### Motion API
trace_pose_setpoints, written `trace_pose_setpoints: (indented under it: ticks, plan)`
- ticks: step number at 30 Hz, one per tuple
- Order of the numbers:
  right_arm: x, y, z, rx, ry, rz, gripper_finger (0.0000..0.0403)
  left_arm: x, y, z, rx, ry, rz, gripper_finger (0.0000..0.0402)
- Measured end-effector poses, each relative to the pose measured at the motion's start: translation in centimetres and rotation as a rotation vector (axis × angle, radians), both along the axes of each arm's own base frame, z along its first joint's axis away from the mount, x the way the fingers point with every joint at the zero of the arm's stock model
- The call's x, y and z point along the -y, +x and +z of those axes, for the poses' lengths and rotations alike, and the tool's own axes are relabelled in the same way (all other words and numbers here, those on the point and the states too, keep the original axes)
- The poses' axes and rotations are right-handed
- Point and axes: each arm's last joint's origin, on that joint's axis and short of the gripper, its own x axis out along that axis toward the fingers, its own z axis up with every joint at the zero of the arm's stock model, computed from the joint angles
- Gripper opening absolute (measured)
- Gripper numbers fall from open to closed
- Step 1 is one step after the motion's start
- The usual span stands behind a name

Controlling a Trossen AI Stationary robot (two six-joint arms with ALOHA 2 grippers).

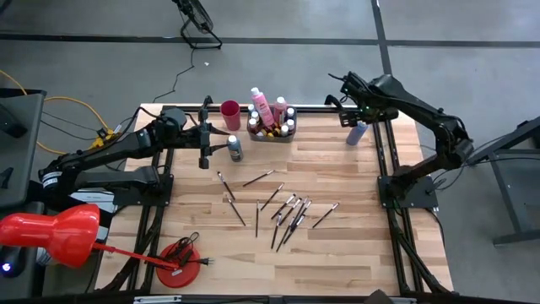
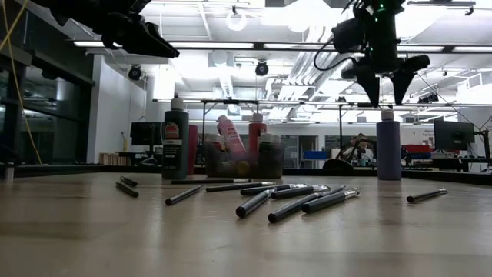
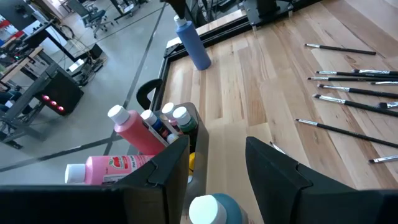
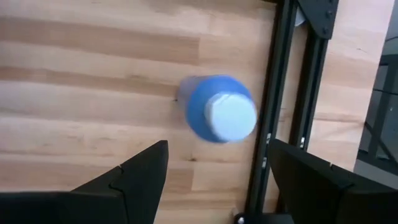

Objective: Pick & Place Paint Supplies
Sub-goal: Put the big blue paint bottle into the black bin

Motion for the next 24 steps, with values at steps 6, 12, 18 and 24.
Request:
trace_pose_setpoints:
  ticks: [6,12,18,24]
  plan:
    - [1.2,-0.8,-1.8,0.023,-0.012,-0.028,0.027,0.0,0.0,0.0,0.0,0.0,0.0,0.0152]
    - [1.6,-1.3,-2.8,0.046,0.017,-0.042,0.027,0.0,0.0,0.0,0.0,0.0,0.0,0.0152]
    - [1.6,-1.3,-2.8,0.045,0.014,-0.028,0.0253,0.0,0.0,0.0,-0.001,0.001,0.004,0.0152]
    - [1.8,-1.4,-2.8,0.043,0.013,-0.025,0.0193,0.0,0.0,0.0,-0.001,0.001,0.005,0.0152]
